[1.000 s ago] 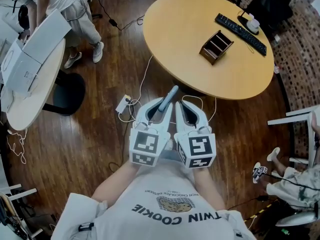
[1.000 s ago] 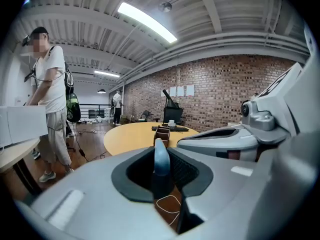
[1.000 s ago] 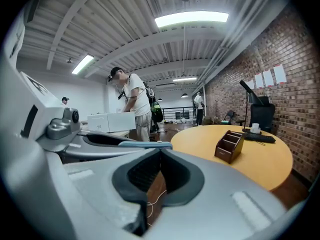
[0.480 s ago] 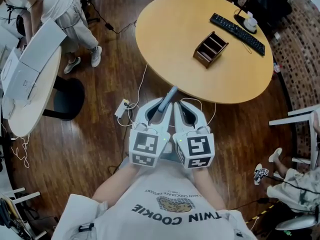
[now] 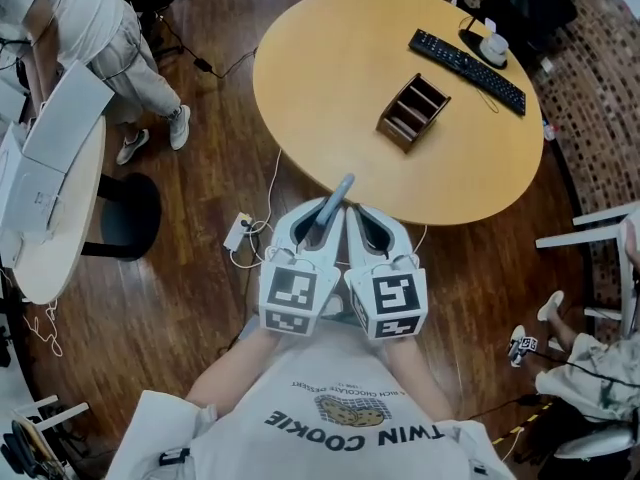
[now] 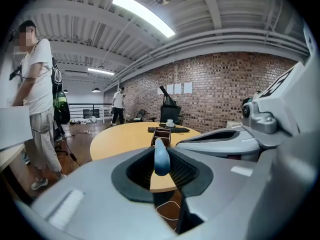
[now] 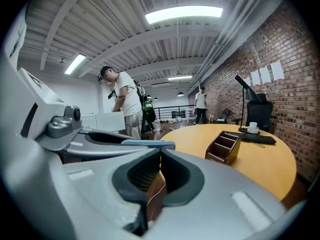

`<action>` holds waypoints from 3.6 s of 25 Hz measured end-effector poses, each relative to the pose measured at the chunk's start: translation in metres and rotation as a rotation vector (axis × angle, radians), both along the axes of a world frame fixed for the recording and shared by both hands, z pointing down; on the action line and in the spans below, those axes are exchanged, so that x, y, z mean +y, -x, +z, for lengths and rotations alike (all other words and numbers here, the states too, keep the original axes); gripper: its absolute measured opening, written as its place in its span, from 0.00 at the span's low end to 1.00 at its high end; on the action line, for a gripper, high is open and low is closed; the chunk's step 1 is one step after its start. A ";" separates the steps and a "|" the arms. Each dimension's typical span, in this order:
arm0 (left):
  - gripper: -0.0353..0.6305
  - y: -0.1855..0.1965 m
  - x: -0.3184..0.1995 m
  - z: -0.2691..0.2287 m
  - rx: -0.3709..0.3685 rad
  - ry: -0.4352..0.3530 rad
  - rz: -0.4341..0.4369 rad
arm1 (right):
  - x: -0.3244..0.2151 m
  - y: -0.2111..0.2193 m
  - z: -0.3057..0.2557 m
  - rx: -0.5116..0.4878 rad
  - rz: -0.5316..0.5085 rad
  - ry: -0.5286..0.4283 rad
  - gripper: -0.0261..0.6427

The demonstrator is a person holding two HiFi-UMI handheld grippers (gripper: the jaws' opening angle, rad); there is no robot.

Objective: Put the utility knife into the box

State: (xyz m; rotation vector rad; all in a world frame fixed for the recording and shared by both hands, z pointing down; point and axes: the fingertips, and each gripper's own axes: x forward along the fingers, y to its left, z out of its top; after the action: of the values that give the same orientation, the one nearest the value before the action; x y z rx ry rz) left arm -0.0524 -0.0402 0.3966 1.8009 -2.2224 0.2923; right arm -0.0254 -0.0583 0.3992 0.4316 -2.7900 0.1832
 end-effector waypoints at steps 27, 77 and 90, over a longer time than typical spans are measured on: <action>0.16 0.075 -0.140 0.023 -0.092 0.098 0.571 | -0.125 0.073 0.007 0.138 0.458 -0.032 0.04; 0.17 0.023 -0.278 0.152 -0.962 0.611 1.185 | -0.235 0.005 0.059 0.129 0.585 0.071 0.04; 0.17 0.016 -0.283 0.163 -1.087 0.670 1.209 | -0.236 0.000 0.062 0.124 0.578 0.088 0.04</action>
State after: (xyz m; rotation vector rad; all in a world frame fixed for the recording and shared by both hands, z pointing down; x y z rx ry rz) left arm -0.0688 -0.3233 0.5596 2.4912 -0.6745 2.2824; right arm -0.0250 -0.2940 0.4612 1.1723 -2.4532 0.3874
